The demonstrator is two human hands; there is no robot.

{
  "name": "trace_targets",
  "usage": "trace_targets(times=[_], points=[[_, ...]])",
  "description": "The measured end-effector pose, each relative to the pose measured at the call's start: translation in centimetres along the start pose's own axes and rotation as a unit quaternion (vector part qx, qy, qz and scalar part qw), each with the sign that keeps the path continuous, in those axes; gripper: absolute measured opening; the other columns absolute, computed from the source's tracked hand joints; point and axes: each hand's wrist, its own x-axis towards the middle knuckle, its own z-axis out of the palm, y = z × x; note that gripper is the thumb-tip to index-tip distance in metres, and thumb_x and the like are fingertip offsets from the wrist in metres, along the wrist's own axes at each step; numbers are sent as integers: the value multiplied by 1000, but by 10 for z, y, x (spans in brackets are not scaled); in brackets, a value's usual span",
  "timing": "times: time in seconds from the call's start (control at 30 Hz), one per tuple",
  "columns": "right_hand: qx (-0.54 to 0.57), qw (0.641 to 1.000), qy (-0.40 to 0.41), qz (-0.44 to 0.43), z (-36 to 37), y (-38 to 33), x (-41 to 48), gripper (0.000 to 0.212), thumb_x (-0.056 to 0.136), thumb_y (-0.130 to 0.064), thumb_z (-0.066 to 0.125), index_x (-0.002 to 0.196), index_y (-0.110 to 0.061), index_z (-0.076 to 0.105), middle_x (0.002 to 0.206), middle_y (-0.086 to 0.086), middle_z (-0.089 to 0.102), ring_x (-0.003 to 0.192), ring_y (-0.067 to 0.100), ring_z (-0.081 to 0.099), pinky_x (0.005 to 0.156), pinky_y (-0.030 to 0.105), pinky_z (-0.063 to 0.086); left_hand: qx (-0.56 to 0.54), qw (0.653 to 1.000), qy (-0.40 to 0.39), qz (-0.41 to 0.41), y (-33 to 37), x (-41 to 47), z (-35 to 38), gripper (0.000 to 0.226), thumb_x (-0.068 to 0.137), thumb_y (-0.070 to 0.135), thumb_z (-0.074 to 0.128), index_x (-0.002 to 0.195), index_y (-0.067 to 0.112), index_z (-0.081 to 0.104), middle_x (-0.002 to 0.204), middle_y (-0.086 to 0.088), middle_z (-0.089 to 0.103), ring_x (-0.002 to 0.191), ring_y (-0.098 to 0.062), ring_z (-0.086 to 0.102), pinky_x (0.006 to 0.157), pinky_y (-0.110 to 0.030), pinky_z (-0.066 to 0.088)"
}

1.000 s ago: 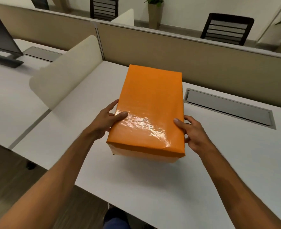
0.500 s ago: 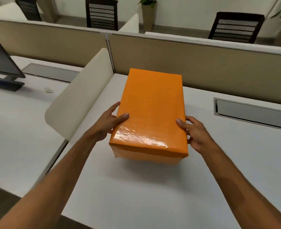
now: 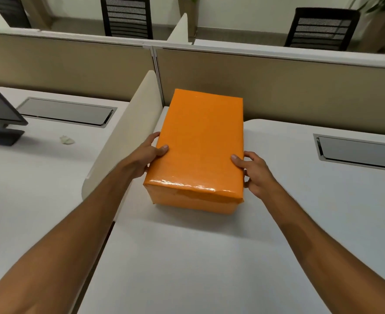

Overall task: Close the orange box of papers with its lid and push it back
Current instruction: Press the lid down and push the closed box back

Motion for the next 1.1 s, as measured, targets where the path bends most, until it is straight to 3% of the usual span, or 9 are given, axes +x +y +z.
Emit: trace_targets(times=[0.37,0.63,0.83,0.97,1.1], points=[[-38,999,9,-6,30,-9,11,54,85,-40,71,132,-29,46,130,2,56,110,30,58,76,50,49,7,1000,3,-5,2,20,-23,68,98,35,55,156,38,20,156,-8,40,134,-39,47,110,-62,38],[-98,995,19,-22,36,-11,14,60,86,-48,67,137,-28,42,134,1,54,106,26,56,76,48,49,73,992,92,39,5,19,-16,66,95,37,61,153,29,30,151,-14,46,129,-41,52,107,-58,43],[-198,979,42,-40,31,-14,12,73,82,-60,65,141,-22,42,141,7,53,118,33,58,90,54,51,211,955,183,98,8,8,-3,70,94,40,62,153,18,32,151,-17,46,133,-39,50,107,-56,43],[-291,950,71,-89,18,-21,4,71,88,-65,51,141,-18,44,142,10,53,121,31,57,97,51,50,276,934,196,112,11,1,9,69,93,39,60,151,15,32,149,-18,45,132,-39,49,101,-54,44],[-352,923,96,-119,-10,-31,-7,59,94,-57,48,134,-14,51,136,11,58,119,28,58,89,34,46,326,917,198,118,19,-10,29,73,90,40,61,151,13,31,149,-21,41,134,-43,43,105,-56,41]])
